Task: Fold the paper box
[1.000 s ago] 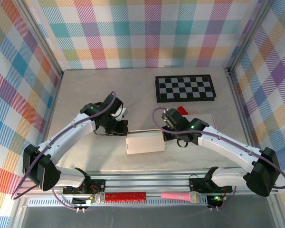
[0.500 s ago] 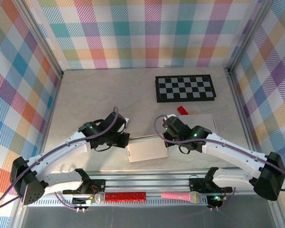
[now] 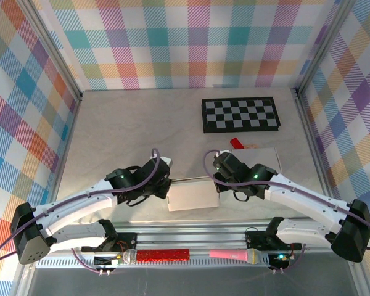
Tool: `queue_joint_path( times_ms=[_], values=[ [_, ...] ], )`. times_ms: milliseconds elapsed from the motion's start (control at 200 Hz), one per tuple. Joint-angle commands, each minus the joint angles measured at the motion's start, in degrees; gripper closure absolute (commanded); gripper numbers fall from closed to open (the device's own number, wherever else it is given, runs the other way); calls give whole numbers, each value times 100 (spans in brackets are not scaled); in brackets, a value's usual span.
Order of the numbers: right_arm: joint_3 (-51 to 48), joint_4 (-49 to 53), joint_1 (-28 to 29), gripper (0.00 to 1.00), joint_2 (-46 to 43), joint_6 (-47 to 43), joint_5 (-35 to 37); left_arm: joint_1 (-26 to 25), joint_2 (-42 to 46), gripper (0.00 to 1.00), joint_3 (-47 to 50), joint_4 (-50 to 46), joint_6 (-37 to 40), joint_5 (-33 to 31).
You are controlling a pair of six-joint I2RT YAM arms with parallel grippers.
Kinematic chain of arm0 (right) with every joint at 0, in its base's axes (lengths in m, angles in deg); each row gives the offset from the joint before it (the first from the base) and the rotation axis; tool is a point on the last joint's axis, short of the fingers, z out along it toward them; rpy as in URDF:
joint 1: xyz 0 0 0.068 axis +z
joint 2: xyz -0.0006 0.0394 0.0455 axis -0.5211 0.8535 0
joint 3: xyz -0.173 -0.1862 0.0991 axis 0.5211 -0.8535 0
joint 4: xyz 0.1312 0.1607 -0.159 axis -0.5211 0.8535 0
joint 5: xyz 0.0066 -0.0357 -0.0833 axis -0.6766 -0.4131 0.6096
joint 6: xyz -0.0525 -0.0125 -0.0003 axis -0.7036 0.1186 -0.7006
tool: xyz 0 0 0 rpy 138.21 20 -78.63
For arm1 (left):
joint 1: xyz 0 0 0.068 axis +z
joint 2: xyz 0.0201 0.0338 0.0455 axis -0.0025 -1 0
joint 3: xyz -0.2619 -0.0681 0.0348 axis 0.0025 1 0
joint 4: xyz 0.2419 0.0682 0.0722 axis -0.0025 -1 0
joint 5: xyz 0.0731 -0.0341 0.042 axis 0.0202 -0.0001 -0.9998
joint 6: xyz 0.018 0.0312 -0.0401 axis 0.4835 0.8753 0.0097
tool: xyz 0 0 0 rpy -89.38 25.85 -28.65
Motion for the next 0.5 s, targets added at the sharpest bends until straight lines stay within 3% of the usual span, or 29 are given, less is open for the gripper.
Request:
queue_joint_path(
  times_ms=[0, 255, 495],
  values=[
    [-60, 201, 93, 82, -232, 573, -614, -210, 134, 100, 64, 460, -129, -279],
    [49, 560, 93, 59, -836, 1053, -678, -554, 130, 100, 140, 504, -248, -648],
    [214, 783, 83, 40, -1034, 2281, -771, -755, 98, 100, 199, 537, -366, -829]
  ],
)
